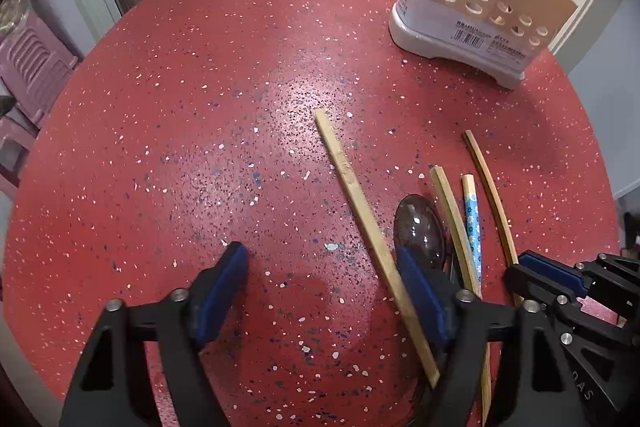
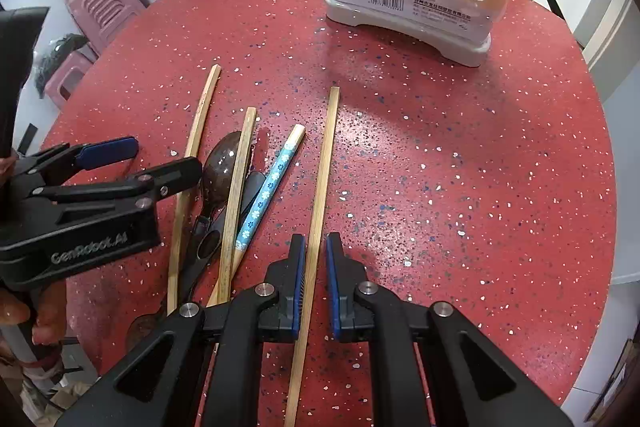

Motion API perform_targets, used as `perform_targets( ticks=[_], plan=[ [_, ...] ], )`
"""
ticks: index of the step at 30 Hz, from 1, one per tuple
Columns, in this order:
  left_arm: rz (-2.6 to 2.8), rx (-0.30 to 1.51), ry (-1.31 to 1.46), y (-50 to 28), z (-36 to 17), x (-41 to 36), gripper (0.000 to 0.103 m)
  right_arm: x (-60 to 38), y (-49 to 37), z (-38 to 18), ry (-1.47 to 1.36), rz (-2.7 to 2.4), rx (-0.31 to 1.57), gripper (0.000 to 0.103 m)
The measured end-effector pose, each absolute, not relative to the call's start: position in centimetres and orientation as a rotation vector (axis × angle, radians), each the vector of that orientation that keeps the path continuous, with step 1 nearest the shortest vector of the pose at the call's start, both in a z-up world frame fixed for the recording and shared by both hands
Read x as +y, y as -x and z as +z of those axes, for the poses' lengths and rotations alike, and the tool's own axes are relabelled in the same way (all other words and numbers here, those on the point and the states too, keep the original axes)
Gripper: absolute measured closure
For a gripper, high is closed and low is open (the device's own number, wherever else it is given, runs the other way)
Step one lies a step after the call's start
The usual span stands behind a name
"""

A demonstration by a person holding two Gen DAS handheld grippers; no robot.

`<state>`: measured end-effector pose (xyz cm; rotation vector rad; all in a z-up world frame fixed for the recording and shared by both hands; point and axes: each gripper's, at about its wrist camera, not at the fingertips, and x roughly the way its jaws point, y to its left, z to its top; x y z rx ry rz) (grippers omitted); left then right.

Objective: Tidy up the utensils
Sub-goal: 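Grasp a wooden chopstick with the right tool while the left tool grasps another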

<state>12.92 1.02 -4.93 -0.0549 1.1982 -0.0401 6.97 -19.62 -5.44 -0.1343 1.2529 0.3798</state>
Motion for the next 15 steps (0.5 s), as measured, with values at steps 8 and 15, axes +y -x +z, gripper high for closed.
perform_targets(
  ticks=[8, 15],
  plan=[
    [-0.099, 1.205, -0.011, -14.2, -4.5, -1.1, 0.066, -21.1, -6.9, -5.4, 0.061, 0.412, 1.239, 0.097],
    [-0.168, 1.137, 0.066, -12.9, -3.9, -0.9, 0.072, -23.9, -6.7, -4.7, -0.059, 0.449, 1.207, 0.097]
  ],
)
